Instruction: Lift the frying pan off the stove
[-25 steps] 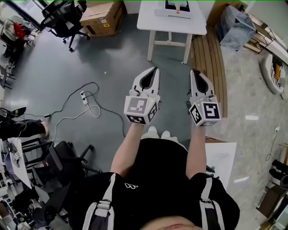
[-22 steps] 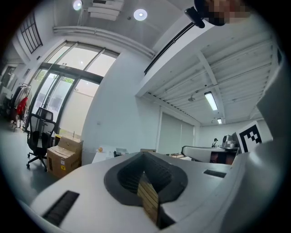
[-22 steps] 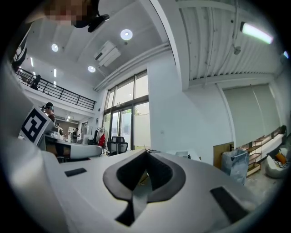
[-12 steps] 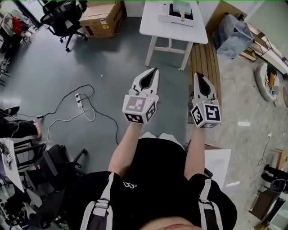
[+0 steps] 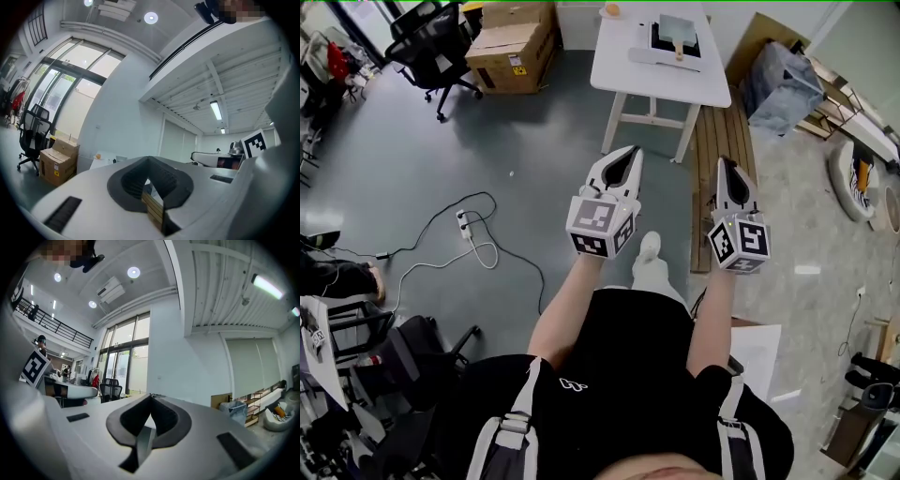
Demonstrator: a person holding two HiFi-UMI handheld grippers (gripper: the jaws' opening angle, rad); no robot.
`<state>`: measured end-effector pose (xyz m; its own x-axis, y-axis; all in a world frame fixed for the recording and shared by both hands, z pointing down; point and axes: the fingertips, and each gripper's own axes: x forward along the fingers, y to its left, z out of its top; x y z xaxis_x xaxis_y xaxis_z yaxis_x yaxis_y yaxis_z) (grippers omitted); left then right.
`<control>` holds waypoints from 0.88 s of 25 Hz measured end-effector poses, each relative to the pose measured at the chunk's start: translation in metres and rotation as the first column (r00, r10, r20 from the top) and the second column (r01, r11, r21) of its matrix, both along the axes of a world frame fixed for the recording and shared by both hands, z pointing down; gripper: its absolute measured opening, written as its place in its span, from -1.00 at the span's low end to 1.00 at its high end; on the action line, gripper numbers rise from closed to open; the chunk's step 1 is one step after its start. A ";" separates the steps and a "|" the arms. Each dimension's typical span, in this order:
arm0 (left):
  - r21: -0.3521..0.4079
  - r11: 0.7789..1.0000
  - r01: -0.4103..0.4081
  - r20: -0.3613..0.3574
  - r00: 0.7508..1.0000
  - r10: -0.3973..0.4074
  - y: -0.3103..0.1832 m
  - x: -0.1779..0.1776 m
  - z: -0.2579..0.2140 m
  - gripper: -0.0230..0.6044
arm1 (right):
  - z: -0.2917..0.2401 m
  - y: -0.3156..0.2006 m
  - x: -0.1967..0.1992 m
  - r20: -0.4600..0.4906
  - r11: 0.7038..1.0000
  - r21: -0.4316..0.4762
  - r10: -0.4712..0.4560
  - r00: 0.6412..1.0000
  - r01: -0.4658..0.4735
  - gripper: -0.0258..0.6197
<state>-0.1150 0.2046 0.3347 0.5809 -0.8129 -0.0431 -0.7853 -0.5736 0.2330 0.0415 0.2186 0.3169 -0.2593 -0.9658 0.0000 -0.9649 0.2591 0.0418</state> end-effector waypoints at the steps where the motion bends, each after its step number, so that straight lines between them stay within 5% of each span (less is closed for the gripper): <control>1: 0.011 1.000 0.000 0.001 1.000 0.000 -0.004 0.001 -0.003 -0.94 | -0.001 -0.004 0.006 0.009 1.000 0.005 0.010 1.000 -0.010 -0.92; 12: 0.135 0.989 0.055 -0.056 0.997 -0.047 -0.106 0.012 -0.043 -0.94 | -0.008 -0.118 0.053 0.088 0.997 0.078 -0.009 0.996 0.002 -0.92; 22: 0.124 0.984 0.129 -0.037 0.991 -0.125 -0.262 0.059 -0.034 -0.94 | 0.004 -0.273 0.107 0.207 0.997 0.059 -0.052 0.977 0.041 -0.92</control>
<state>-0.0565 -0.0578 0.3009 0.4703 -0.8669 -0.1652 -0.8476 -0.4958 0.1890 0.1485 -0.0545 0.3211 -0.2928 -0.9498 -0.1103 -0.9409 0.3067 -0.1438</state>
